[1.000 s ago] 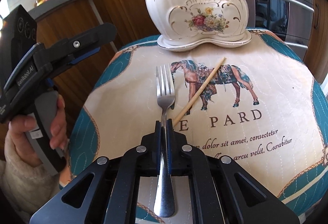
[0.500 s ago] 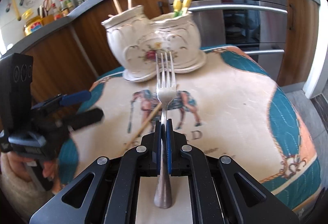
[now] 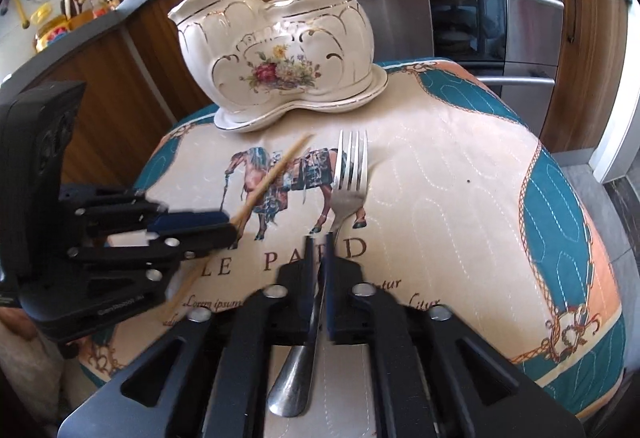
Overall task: Organize utensils
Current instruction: 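Grasp the silver fork with the right gripper while the left gripper grasps the last chopstick, then lift and carry the silver fork and the chopstick over the ceramic holder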
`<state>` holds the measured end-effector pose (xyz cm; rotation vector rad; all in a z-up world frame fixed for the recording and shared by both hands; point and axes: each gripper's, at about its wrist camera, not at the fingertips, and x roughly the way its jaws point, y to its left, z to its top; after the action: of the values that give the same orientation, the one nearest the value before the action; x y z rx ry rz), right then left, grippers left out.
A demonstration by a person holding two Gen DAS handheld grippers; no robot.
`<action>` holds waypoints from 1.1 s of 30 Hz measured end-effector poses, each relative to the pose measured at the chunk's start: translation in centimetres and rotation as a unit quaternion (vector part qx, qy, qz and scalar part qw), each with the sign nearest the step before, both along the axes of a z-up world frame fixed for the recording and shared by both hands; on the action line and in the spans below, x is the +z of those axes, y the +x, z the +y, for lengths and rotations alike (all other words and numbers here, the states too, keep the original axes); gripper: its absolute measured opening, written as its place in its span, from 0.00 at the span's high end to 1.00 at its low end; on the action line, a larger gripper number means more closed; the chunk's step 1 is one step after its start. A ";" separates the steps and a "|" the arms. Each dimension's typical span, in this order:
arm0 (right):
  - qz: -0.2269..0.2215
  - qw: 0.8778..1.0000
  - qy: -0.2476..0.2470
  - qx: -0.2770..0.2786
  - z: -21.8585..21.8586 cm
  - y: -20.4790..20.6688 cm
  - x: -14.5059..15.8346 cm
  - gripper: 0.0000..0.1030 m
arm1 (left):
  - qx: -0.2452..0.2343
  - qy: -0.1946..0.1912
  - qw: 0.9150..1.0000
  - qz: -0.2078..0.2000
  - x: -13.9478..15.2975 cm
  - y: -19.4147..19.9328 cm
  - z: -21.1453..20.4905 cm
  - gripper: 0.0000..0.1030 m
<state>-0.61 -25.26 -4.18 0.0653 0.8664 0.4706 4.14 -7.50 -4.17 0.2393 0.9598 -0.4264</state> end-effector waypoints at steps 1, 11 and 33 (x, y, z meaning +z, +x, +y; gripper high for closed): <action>-0.001 1.000 -0.008 0.000 0.2 0.1 0.1 0.82 | 0.002 0.003 1.000 -0.001 0.0 -0.2 0.2 0.95; 0.006 0.997 -0.070 0.018 1.8 1.3 -0.5 0.89 | 0.002 0.027 0.999 0.018 0.0 -2.2 2.2 0.87; -0.141 0.989 0.041 0.023 0.0 -1.4 5.3 0.94 | 0.004 -0.099 0.990 -0.098 5.1 -5.4 6.9 0.95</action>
<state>-2.00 -25.29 1.08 0.0530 0.5724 0.5432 -1.22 -0.56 0.96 0.0962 0.7196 -0.4787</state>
